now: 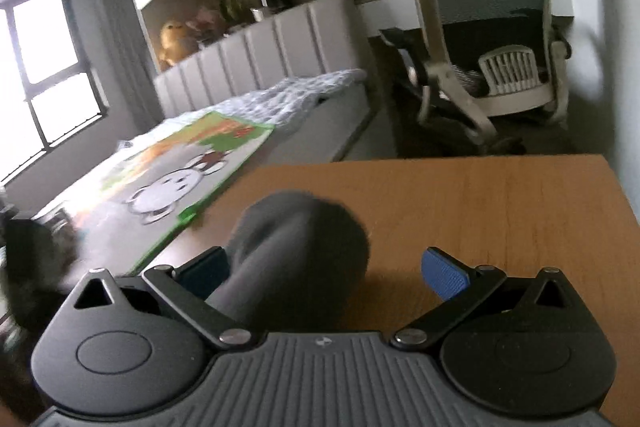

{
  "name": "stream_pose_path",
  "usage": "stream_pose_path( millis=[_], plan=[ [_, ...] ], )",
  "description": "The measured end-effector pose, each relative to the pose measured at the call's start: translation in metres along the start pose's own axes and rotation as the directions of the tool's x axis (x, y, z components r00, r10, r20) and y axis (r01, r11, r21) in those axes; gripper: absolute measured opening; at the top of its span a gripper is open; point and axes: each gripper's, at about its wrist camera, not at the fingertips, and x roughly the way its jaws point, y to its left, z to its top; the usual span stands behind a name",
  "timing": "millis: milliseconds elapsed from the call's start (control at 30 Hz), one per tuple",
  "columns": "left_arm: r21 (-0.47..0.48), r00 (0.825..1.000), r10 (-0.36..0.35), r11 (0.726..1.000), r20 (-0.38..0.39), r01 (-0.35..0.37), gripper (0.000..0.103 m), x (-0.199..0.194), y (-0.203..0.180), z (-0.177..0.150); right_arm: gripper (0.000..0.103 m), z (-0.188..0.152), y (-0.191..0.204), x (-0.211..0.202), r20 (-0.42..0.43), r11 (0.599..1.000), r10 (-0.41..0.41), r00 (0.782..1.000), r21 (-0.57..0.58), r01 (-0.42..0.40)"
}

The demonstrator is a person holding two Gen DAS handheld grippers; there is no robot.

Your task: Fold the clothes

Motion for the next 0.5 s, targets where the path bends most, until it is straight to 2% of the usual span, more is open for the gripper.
stream_pose_path(
  millis=[100, 167, 500],
  plan=[
    [0.005, 1.0, 0.003, 1.0, 0.0, -0.003, 0.103, 0.0, -0.001, 0.0, 0.103, -0.021, 0.001, 0.005, -0.053, 0.999, -0.048, 0.997, -0.014, 0.048],
    [0.008, 1.0, 0.014, 1.0, 0.004, -0.014, 0.103, 0.0, -0.002, 0.0, 0.103, -0.03, -0.002, 0.013, -0.074, 0.999, -0.034, 0.997, 0.003, 0.035],
    [-0.014, 1.0, 0.01, 1.0, 0.007, -0.01, 0.103, -0.002, 0.001, -0.001, 0.103, -0.033, -0.006, 0.015, -0.072, 0.999, -0.027, 0.997, 0.037, 0.03]
  ],
)
